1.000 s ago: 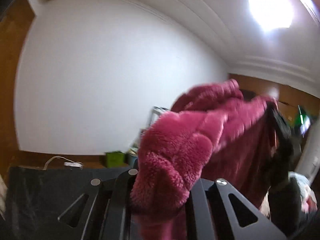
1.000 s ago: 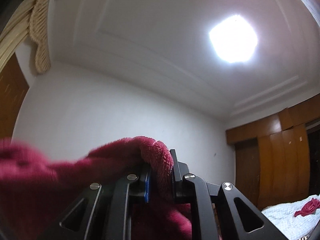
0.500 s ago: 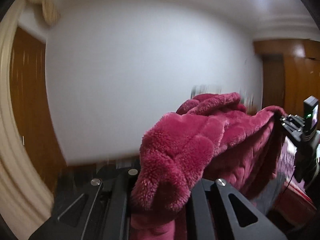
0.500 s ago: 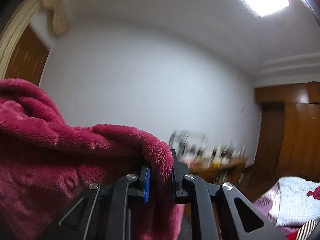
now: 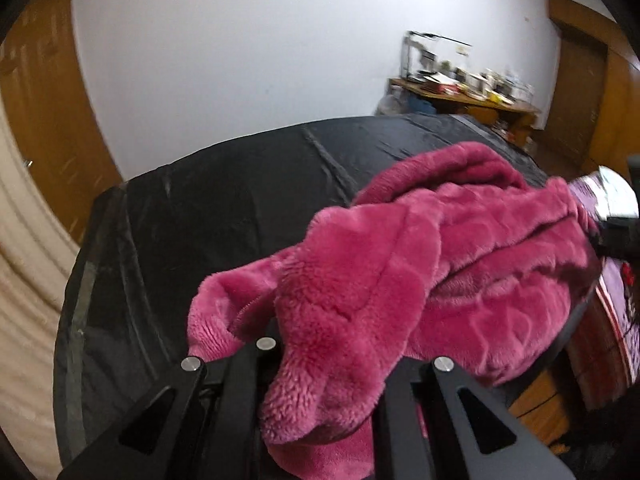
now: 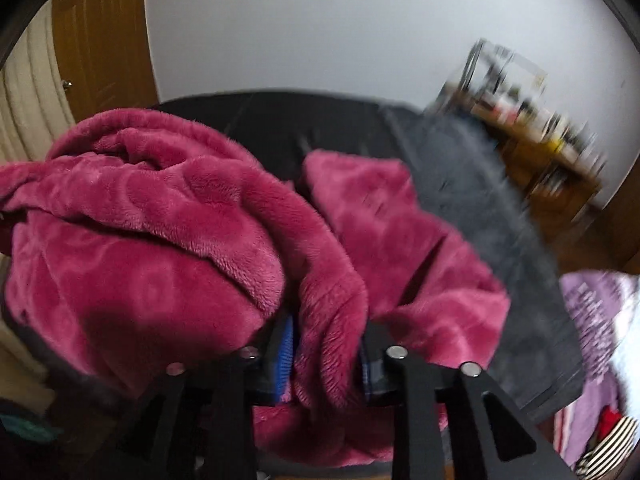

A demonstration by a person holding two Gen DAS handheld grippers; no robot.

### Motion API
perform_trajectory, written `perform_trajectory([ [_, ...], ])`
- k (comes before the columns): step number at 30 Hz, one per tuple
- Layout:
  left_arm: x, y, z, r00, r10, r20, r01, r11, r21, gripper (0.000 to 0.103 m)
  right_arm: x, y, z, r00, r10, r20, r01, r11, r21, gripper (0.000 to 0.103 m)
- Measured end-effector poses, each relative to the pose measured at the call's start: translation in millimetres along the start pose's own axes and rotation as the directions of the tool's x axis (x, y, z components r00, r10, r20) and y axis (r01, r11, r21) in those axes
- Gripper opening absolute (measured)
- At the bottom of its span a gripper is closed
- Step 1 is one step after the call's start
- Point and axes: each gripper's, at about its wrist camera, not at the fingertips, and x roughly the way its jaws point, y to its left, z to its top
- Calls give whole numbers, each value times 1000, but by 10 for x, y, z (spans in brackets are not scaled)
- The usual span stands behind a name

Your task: Fold clothes

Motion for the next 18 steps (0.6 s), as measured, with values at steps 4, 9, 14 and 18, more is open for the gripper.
perform_trajectory([
  [4,-111,87,-136,998,-67,-16,68,997,27,12,-455,-263,219,993,111,49,-116,986,117,58],
  [9,-168,74,-162,990,-135,-32,137,988,71,12,-1192,18,605,973,165,160,-187,974,128,58],
  [14,-127,-124,-93,982,-184,-40,188,972,145,12,-965,250,1128,962,202,182,-212,976,40,73],
  [18,-188,-211,-123,977,-205,-54,211,959,191,12,-408,586,1406,976,189,107,-188,982,-26,73],
])
